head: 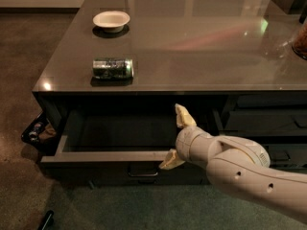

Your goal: Close top drawer

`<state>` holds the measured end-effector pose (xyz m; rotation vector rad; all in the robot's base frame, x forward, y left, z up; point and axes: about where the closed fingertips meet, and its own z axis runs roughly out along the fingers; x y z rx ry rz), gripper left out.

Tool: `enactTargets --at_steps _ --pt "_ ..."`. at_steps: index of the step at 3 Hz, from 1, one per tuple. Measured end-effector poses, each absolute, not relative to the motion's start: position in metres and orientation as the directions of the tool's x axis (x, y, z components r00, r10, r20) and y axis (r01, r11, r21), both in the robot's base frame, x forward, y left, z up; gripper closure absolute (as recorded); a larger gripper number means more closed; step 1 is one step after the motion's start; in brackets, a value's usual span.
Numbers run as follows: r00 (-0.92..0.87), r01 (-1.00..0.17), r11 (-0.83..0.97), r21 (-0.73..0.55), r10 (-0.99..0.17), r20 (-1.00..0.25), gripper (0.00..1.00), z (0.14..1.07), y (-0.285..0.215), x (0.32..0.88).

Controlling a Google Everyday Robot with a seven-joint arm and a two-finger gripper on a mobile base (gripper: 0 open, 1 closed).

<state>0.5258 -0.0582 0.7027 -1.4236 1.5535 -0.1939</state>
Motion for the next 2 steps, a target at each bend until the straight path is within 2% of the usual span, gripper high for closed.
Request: enactTargets --at_steps 2 --pt "0.185 -0.670 0.293 -0.682 -0.825 -0.535 0.00 0.7024 -0.0540 0.5430"
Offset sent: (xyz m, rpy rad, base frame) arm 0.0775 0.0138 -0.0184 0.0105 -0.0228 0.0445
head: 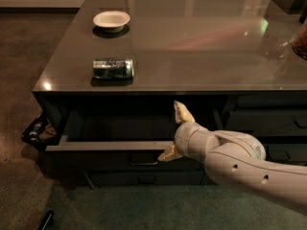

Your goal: Close top drawer

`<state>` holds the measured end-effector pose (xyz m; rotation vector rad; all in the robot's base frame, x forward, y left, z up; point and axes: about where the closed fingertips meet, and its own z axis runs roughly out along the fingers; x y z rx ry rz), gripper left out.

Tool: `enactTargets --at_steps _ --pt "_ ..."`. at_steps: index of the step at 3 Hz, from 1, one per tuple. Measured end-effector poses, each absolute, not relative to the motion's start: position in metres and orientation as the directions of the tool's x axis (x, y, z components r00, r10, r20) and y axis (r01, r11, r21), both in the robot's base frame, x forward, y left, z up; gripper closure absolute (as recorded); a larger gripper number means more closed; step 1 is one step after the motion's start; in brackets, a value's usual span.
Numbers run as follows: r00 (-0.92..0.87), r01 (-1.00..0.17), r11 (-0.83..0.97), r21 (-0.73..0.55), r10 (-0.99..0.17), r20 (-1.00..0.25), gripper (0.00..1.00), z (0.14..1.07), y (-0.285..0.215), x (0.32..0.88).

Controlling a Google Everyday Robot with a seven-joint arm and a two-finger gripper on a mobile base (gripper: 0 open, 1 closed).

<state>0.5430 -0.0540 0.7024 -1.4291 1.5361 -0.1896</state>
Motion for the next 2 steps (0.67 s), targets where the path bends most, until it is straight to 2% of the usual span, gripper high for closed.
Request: enactTargets --at_steps 2 --pt "0.132 -0.722 0.292 -0.627 -0.832 -0.539 0.00 0.6892 -0.0502 0.5423"
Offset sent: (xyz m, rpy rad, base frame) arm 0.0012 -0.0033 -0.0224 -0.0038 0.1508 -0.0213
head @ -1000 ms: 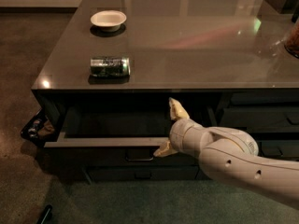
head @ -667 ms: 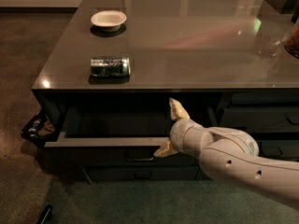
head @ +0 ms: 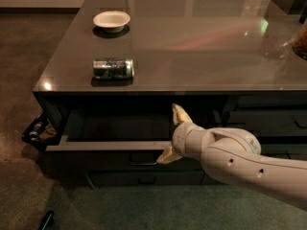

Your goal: Close top drawer

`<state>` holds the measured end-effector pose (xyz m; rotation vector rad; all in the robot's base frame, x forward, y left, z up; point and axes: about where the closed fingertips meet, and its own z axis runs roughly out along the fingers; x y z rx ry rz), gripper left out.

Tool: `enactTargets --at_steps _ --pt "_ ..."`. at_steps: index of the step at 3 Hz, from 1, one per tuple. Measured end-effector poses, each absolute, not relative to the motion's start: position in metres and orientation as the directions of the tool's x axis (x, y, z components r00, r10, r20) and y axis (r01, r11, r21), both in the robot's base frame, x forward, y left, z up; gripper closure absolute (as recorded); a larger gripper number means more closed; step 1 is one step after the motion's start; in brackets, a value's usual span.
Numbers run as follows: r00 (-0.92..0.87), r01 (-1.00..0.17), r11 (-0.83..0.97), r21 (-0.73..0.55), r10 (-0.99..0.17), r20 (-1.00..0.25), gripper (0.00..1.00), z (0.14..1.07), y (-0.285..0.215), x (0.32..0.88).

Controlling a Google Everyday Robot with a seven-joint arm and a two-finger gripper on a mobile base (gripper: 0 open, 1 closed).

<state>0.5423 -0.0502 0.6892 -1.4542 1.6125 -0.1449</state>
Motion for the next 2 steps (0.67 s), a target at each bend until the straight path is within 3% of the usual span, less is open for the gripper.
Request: enactTargets --at_steps 2 --pt "0.137 -0.703 0.301 -0.645 -0.832 -0.538 0.00 0.6940 -0.0564 0.5468"
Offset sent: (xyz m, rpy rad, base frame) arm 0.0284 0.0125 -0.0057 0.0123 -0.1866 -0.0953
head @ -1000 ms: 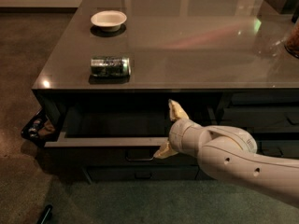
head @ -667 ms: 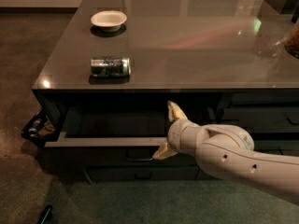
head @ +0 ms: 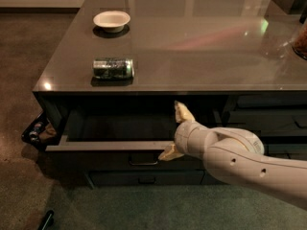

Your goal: Close top drawer

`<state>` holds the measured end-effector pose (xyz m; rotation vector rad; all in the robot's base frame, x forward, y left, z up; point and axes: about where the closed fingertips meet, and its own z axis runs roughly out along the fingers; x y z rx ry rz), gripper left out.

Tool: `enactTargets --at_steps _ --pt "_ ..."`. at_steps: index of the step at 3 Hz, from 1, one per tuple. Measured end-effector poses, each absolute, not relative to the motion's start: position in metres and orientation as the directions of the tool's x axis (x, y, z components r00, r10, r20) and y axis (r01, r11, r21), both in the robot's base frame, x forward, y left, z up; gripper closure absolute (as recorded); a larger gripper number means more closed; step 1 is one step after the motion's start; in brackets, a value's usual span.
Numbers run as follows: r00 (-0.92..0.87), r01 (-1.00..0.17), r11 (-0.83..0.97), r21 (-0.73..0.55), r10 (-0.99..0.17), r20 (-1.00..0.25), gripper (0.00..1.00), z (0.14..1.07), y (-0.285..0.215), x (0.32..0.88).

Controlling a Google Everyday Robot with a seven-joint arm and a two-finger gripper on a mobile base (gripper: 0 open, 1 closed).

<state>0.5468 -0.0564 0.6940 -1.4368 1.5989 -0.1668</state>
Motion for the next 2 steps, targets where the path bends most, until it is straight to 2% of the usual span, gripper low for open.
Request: enactTargets --at_steps 1,2 --pt "0.175 -0.604 0.336 -0.723 -0.829 -0.531 0.00 0.7107 -0.0694 0.5642" --pt "0.175 -0.604 0.336 -0.723 -0.829 -0.531 0.00 0.7107 -0.0694 0.5642"
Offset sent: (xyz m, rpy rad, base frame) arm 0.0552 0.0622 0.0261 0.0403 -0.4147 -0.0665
